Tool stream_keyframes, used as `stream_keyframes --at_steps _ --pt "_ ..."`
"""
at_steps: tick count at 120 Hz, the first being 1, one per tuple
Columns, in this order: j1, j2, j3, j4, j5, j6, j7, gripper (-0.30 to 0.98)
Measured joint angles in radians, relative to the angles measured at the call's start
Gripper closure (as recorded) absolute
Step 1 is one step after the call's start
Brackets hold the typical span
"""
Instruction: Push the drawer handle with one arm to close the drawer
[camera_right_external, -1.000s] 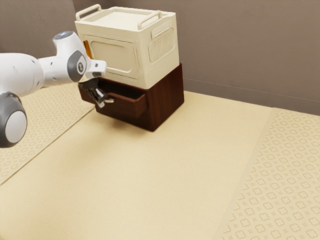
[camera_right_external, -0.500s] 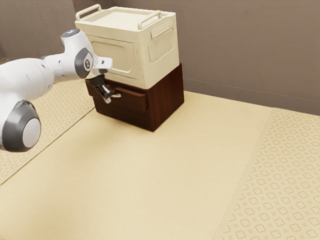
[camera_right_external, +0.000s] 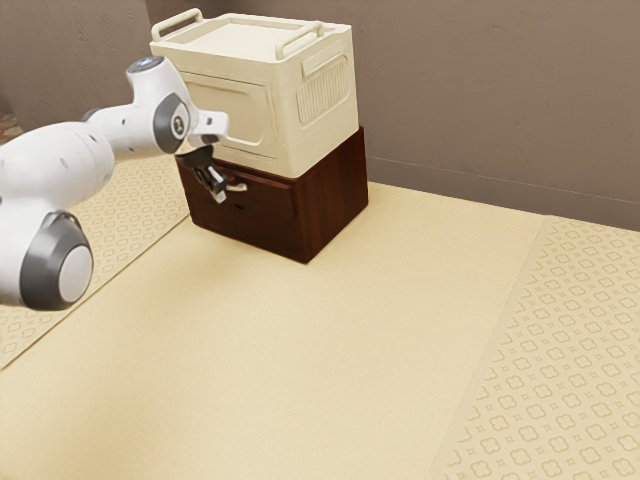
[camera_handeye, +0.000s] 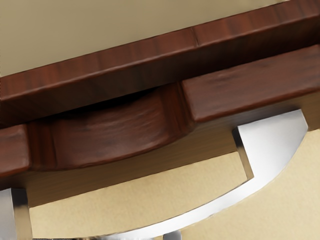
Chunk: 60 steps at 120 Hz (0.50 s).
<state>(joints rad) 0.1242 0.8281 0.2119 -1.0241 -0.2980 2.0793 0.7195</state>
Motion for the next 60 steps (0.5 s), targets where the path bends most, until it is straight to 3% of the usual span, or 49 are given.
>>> stream_keyframes --at_steps 30,38,46,55,60 --pt "0.005 0.035 0.001 0.065 -0.003 -0.010 0.000 0.79" --pt "0.006 0.007 0.001 -0.013 -0.024 -0.013 -0.001 0.75" --pt "-0.027 -0.196 0.020 -0.331 -0.047 -0.016 -0.013 0.60" --pt "-0.123 -0.524 0.096 -0.689 -0.053 -0.022 -0.029 0.44" --pt "-0.164 -0.718 0.123 -0.808 -0.025 -0.041 -0.045 0.36"
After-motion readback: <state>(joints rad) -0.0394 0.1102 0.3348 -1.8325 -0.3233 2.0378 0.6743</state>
